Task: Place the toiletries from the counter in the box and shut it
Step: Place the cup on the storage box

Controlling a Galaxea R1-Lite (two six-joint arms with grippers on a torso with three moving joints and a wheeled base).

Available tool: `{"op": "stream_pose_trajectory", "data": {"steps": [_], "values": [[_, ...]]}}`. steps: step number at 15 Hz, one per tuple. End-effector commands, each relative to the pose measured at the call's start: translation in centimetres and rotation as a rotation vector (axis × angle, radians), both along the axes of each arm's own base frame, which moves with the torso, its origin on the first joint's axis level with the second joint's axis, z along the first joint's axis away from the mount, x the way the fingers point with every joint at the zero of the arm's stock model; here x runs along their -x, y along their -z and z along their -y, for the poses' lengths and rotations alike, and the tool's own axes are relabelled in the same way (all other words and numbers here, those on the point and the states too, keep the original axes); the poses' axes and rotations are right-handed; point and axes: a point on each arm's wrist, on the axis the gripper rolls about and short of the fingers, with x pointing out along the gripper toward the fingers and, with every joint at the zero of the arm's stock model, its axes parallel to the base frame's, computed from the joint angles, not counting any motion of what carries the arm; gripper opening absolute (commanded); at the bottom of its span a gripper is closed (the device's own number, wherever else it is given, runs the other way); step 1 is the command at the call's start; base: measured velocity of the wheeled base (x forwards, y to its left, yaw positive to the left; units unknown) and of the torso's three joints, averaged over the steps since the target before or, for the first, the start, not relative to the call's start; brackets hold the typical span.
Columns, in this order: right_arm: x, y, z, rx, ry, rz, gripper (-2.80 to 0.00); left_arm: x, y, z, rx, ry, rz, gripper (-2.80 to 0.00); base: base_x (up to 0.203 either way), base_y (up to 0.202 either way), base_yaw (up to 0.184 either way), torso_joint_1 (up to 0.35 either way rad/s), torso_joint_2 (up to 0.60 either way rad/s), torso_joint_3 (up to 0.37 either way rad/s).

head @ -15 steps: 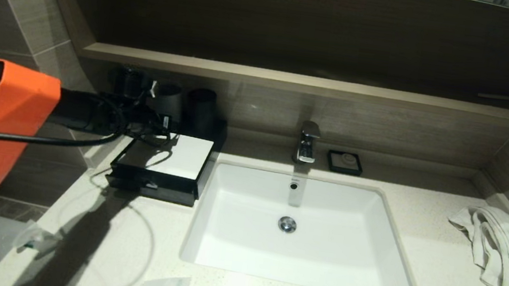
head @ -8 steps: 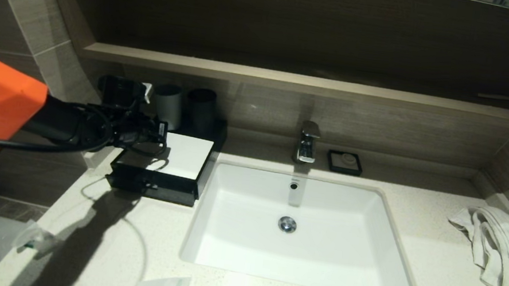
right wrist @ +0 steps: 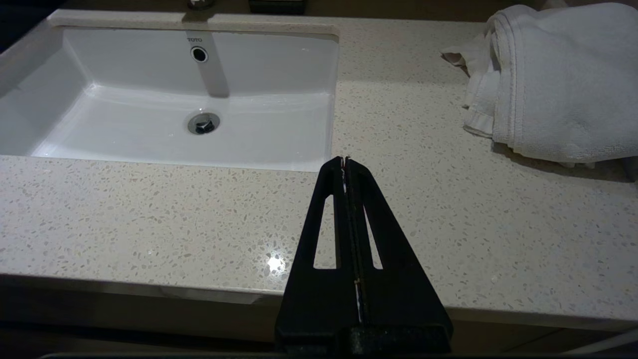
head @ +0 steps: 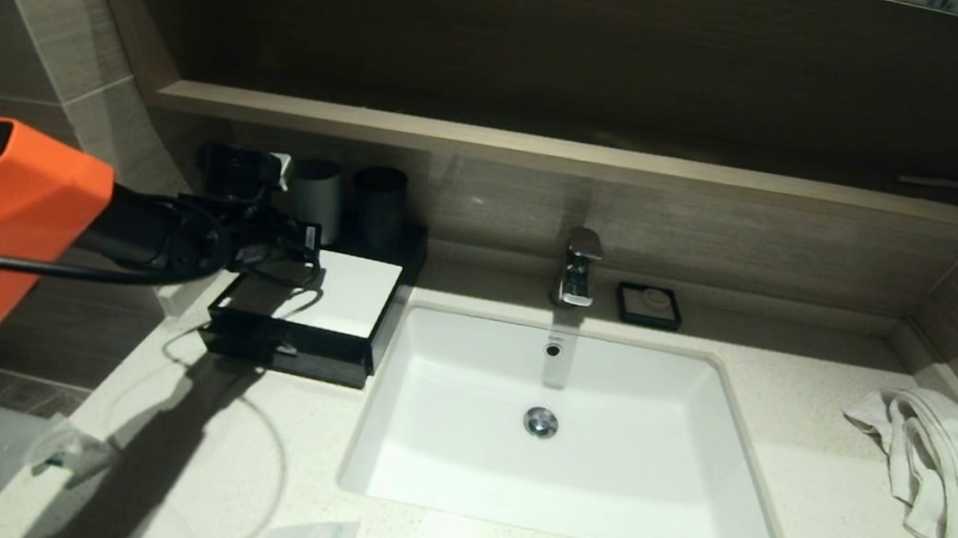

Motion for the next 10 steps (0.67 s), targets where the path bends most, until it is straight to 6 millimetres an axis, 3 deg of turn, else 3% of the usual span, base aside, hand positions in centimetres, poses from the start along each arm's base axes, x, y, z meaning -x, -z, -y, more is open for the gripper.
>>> {"op": "stream_pose_trajectory", "data": {"steps": [1, 10], "values": [[0.0, 0.0, 0.0, 0.0, 0.0, 0.0, -2.8, -0.6, 0.8, 0.0, -0.002, -0.001, -0.009, -2.8, 0.0, 0.0, 0.0, 0.0, 0.0, 0.0], [0.0, 0.0, 0.0, 0.0, 0.0, 0.0, -2.8, -2.0, 0.2, 0.1, 0.001, -0.004, 0.023, -2.8, 0.0, 0.0, 0.0, 0.0, 0.0, 0.0]]}}
